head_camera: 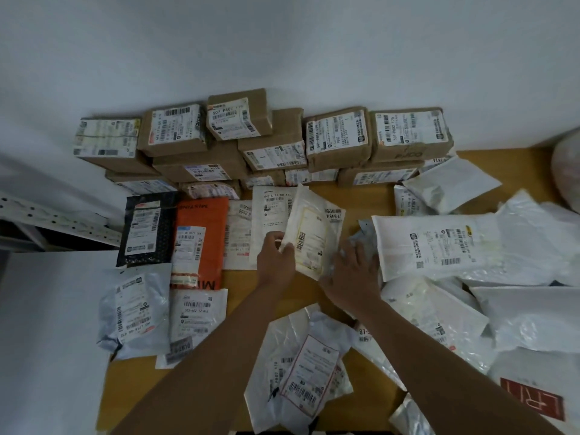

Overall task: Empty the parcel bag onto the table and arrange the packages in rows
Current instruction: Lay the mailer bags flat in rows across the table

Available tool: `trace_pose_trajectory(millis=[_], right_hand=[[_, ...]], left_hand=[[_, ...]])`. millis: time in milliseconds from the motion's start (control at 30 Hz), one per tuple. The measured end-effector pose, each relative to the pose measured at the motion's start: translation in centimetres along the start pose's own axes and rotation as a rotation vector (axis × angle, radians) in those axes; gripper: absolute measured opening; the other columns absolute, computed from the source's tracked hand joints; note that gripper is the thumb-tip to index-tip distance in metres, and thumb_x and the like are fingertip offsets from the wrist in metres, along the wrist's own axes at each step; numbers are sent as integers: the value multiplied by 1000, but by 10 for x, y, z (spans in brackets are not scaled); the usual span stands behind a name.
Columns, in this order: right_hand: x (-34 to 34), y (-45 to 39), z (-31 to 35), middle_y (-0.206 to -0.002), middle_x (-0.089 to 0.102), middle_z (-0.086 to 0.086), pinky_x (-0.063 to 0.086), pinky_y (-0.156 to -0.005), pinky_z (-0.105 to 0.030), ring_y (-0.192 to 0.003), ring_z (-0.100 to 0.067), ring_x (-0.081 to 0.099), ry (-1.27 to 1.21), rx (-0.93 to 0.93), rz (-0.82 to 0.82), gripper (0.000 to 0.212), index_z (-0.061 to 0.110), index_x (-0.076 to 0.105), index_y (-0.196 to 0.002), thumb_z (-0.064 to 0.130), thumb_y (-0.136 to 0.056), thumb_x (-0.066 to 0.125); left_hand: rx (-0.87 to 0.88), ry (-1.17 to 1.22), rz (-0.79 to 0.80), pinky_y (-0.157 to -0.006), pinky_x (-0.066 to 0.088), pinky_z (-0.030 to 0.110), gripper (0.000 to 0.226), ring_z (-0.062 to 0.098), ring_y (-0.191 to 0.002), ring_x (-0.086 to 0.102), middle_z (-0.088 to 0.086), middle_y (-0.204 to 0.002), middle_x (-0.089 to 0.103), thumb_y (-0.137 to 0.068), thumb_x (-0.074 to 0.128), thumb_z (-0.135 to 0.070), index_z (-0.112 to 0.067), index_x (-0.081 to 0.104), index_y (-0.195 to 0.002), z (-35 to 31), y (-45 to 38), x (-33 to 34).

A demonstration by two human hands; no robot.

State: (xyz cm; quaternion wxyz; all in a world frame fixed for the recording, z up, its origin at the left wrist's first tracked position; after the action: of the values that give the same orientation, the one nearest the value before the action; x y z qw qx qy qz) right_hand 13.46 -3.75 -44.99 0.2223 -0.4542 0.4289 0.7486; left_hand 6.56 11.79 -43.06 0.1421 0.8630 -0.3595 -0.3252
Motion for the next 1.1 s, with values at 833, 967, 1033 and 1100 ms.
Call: trace_pose_trajectory(millis=[833,967,1033,1100], right_hand=[[7,-49,11,-164,-4,-10,-15,-113,-60,-150,-38,-3,276,-148,43,67,30,-5,-156,49,-100,28],[7,-50,15,-165,-6,-8,-12,-114,-60,-150,-36,-2,270,-156,24,68,29,-4,-156,48,-100,28],[6,-50,16,-165,-7,-6,-12,-114,-60,-150,-35,-4,257,-158,38,68,29,-5,-156,48,-100,27],[7,-51,16,-165,-6,-6,-10,-116,-60,-150,-35,-6,221,-172,31,71,28,-3,-156,52,-98,29]], left_hand=[[253,-676,94,-114,31,43,68,25,-143,18,3,-157,23,-93,51,-38,-18,22,-152,4,-26,28],[251,-659,112,-110,36,42,66,24,-142,19,2,-156,25,-93,52,-35,-20,24,-151,4,-30,26],[262,-670,130,-109,37,42,63,23,-142,18,1,-156,23,-93,52,-34,-27,27,-151,5,-30,27],[271,-706,153,-108,38,43,60,23,-142,14,0,-156,20,-93,51,-34,-33,30,-149,8,-29,29]])
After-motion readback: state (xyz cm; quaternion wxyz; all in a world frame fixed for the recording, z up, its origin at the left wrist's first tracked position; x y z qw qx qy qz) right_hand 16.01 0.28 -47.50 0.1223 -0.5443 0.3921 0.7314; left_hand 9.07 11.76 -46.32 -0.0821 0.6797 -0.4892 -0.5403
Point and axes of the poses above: each hand's wrist, its own y-axis away from the middle knuckle, its own x-axis out of the palm, z = x × y, the point moved 5 cm from there along -y, towards the middle knuckle
